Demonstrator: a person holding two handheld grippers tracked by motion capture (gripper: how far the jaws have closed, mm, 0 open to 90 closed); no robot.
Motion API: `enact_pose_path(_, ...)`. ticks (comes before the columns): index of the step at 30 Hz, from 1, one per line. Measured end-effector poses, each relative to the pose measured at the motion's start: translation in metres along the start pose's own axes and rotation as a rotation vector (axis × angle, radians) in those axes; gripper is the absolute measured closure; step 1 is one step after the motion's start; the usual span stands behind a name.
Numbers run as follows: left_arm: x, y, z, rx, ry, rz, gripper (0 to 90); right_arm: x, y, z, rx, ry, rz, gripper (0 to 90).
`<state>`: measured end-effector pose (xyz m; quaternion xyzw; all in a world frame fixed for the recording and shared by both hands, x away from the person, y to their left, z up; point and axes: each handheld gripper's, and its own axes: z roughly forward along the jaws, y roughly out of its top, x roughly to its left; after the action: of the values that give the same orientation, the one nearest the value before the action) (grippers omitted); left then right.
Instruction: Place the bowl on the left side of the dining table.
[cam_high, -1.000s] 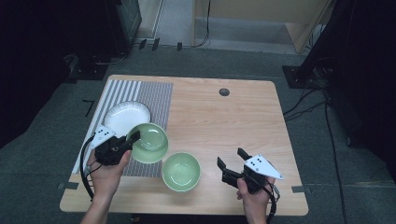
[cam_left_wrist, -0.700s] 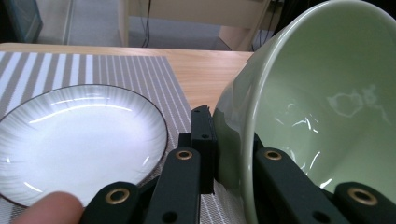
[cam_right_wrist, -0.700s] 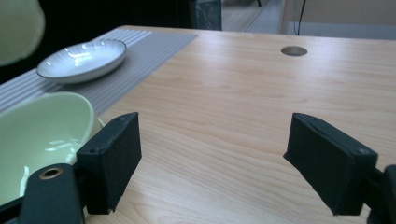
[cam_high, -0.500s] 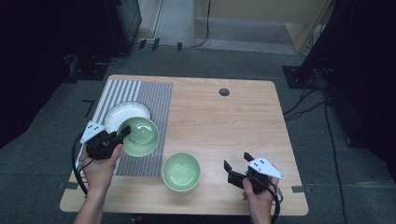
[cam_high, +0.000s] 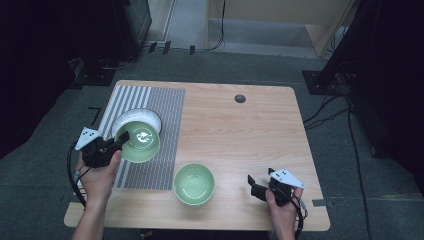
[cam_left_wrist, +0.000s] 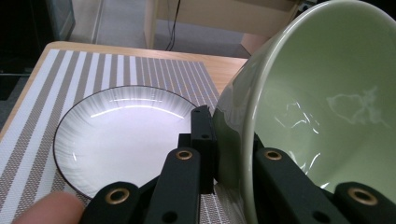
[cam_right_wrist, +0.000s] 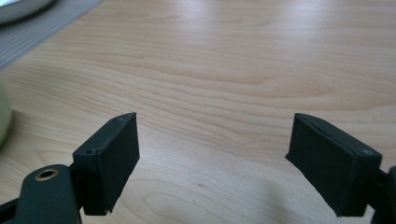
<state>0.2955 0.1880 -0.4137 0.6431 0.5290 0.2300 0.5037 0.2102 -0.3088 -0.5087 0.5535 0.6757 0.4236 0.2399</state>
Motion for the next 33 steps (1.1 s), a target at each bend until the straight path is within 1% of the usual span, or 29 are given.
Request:
enact_pose_path(3, 0.004, 0.000, 0.001, 0.003, 0.009, -0.002, 83.7, -0.007, -0.004, 0.002, 0.016, -0.017, 0.008, 16.5)
enact_pose_path(4, 0.005, 0.000, 0.001, 0.004, 0.011, -0.004, 83.7, -0.007, -0.004, 0.002, 0.016, -0.017, 0.008, 16.5)
enact_pose_path(8, 0.009, 0.001, 0.002, 0.007, 0.019, -0.007, 83.7, -0.018, -0.006, 0.000, 0.027, -0.048, 0.015, 16.5)
enact_pose_path(10, 0.011, 0.001, 0.002, 0.006, 0.023, -0.011, 83.7, -0.024, -0.007, -0.002, 0.038, -0.061, 0.027, 16.5)
enact_pose_path(11, 0.012, 0.001, 0.002, 0.002, 0.023, -0.017, 83.7, -0.027, -0.008, -0.003, 0.042, -0.064, 0.037, 16.5)
enact_pose_path(12, 0.013, 0.000, 0.001, 0.000, 0.023, -0.020, 83.7, -0.031, -0.008, -0.004, 0.048, -0.059, 0.062, 16.6)
enact_pose_path(13, 0.013, 0.000, 0.001, -0.001, 0.022, -0.023, 83.7, -0.034, -0.008, -0.004, 0.049, -0.061, 0.068, 16.7)
enact_pose_path(15, 0.015, 0.001, 0.000, 0.001, 0.025, -0.024, 83.7, -0.040, -0.008, -0.007, 0.067, -0.076, 0.069, 17.0)
enact_pose_path(19, 0.020, 0.002, -0.001, -0.005, 0.031, -0.040, 83.7, -0.052, -0.013, -0.012, 0.112, -0.107, 0.024, 17.0)
enact_pose_path(21, 0.021, 0.003, -0.001, -0.004, 0.035, -0.040, 83.7, -0.057, -0.016, -0.016, 0.124, -0.115, 0.017, 16.9)
enact_pose_path(27, 0.023, 0.002, 0.002, 0.007, 0.034, -0.040, 83.7, -0.066, -0.020, -0.023, 0.133, -0.127, 0.018, 16.9)
enact_pose_path(31, 0.028, 0.002, 0.006, 0.010, 0.035, -0.059, 83.7, -0.071, -0.022, -0.026, 0.146, -0.138, 0.018, 16.9)
enact_pose_path(33, 0.031, 0.002, 0.008, 0.015, 0.040, -0.061, 83.6, -0.074, -0.023, -0.028, 0.154, -0.149, 0.023, 16.9)
